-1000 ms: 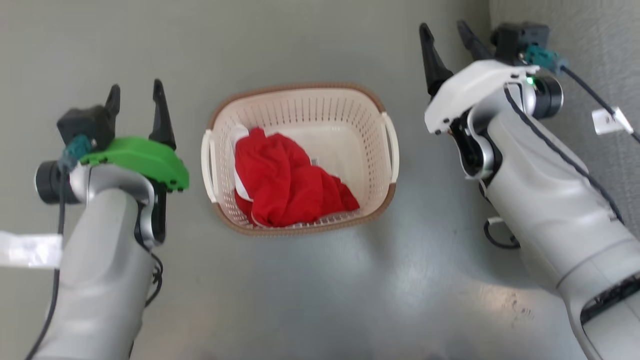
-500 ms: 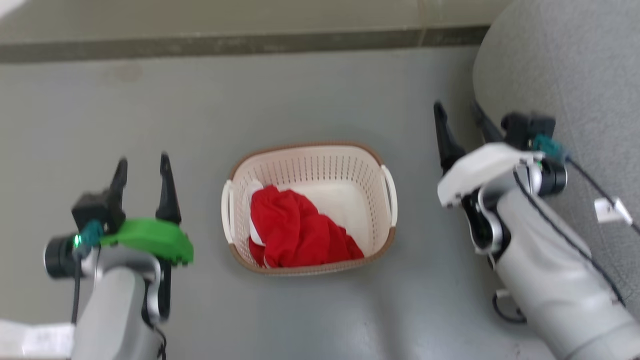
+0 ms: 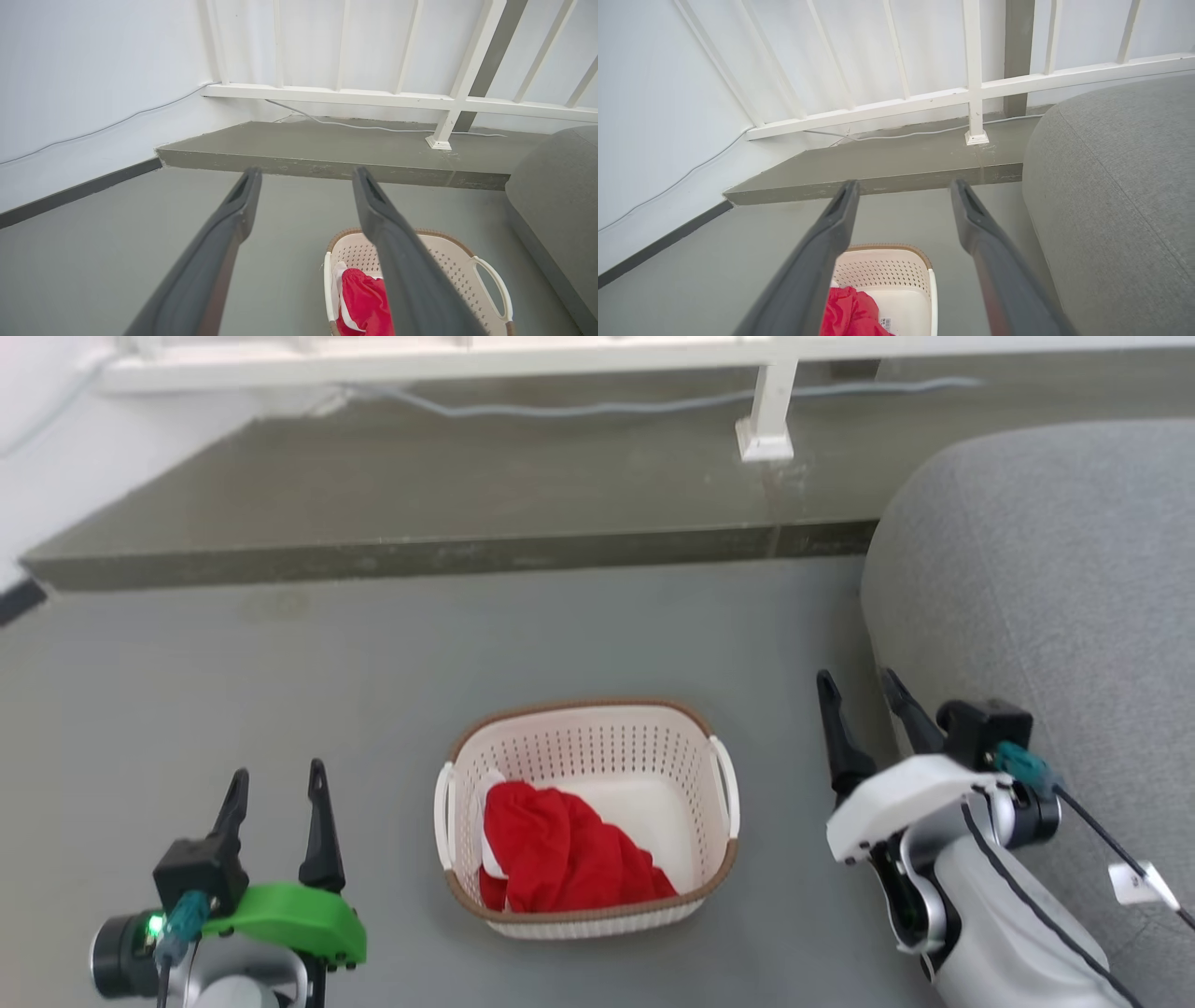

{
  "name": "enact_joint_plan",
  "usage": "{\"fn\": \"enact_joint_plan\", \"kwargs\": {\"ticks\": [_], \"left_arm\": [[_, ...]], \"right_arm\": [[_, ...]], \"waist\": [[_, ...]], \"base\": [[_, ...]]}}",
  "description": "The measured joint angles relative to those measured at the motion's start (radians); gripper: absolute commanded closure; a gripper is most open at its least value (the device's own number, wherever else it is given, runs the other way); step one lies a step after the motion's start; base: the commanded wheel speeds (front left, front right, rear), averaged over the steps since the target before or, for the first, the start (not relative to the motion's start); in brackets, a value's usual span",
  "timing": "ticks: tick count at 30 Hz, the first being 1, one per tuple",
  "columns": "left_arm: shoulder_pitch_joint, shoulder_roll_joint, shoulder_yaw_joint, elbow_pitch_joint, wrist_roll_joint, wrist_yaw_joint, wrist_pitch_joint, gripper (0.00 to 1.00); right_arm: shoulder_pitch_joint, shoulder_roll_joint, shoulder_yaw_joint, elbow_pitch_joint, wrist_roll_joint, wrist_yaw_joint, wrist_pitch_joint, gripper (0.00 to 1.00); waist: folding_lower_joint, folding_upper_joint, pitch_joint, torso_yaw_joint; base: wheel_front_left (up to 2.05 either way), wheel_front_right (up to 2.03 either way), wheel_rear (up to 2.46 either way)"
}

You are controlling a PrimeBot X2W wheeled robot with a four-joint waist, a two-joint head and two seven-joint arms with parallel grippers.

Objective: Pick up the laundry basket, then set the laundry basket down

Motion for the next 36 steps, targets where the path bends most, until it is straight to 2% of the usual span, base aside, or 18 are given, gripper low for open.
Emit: {"fn": "enact_joint_plan", "kwargs": {"ticks": [15, 35, 36], "left_arm": [[0.136, -0.016, 0.051, -0.148, 0.046, 0.006, 0.0, 0.0], [0.202, -0.022, 0.07, -0.239, 0.095, 0.006, 0.0, 0.0], [0.207, -0.022, 0.072, -0.241, 0.096, 0.006, 0.0, 1.0]], "right_arm": [[0.154, 0.012, -0.108, -0.124, -0.072, 0.0, 0.0, 0.0], [0.233, 0.038, -0.159, -0.214, -0.133, 0.0, 0.0, 0.0], [0.236, 0.039, -0.159, -0.217, -0.137, 0.0, 0.0, 1.0]], "waist": [[0.0, 0.0, -0.059, -0.002], [0.0, 0.0, -0.055, -0.002], [0.0001, 0.0, -0.055, -0.002]], "base": [[0.0, 0.0, 0.0], [0.0, 0.0, 0.0], [0.0, 0.0, 0.0]]}}
